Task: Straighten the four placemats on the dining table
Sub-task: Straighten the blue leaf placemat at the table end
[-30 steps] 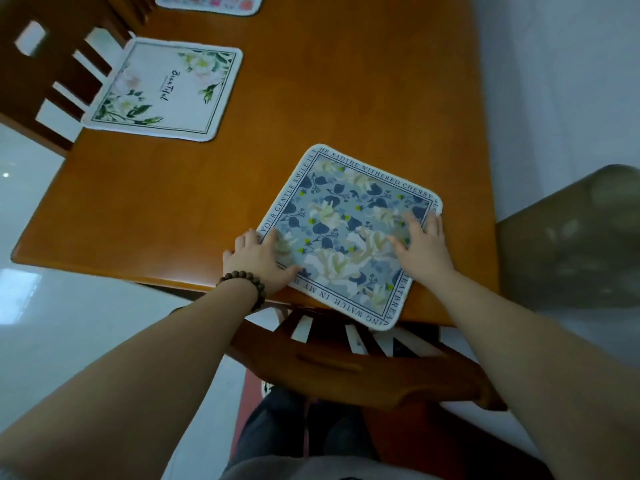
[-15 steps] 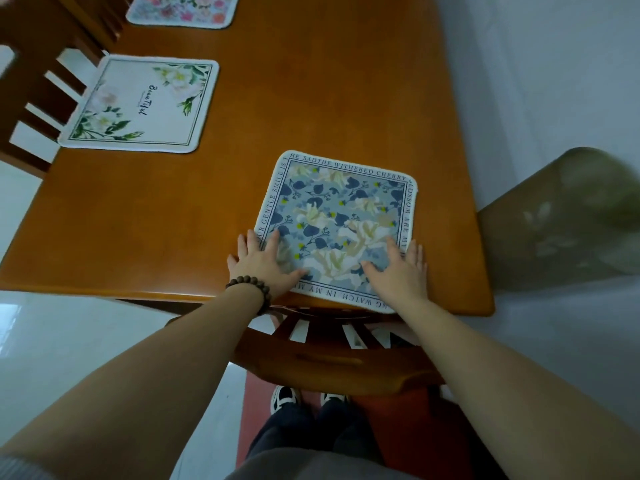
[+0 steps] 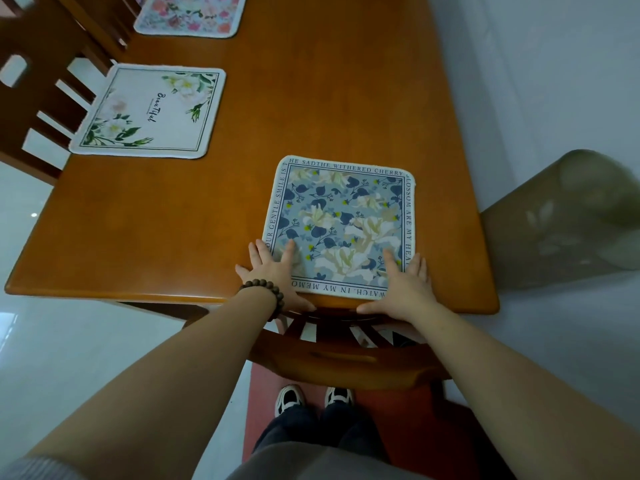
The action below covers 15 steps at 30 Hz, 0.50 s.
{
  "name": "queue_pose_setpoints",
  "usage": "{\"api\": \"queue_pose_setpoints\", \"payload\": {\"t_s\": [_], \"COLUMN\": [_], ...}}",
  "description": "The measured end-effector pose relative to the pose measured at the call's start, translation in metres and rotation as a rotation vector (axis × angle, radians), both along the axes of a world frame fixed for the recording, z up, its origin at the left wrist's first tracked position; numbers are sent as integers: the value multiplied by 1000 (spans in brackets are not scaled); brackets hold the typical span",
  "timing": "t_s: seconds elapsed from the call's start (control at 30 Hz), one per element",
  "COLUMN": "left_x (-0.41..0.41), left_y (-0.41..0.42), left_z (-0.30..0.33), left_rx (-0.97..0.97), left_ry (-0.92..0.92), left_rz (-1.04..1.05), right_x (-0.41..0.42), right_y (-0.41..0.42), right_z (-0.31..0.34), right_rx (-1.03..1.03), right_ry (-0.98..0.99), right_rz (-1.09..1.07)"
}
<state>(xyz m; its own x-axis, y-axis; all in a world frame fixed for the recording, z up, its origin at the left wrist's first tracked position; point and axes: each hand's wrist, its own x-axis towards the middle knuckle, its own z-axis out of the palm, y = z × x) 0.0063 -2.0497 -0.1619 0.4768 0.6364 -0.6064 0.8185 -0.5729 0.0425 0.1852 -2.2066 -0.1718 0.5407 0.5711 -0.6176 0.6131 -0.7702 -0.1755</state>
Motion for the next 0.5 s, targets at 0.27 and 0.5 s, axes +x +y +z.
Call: {"api": "queue_pose_setpoints", "payload": {"t_s": [0.27,0.5], "left_x": [0,-4], "left_y": [-11,-12], "left_z": [8,4], "left_rx": [58,120], "left_ry": [-31,-51], "left_rz": [-4,-23], "right_x": [1,-3], "right_y": [-9,-11], "right_z": [1,1], "right_rx": [50,67], "right_ry": [-109,-115], "right_rz": [70,46]}}
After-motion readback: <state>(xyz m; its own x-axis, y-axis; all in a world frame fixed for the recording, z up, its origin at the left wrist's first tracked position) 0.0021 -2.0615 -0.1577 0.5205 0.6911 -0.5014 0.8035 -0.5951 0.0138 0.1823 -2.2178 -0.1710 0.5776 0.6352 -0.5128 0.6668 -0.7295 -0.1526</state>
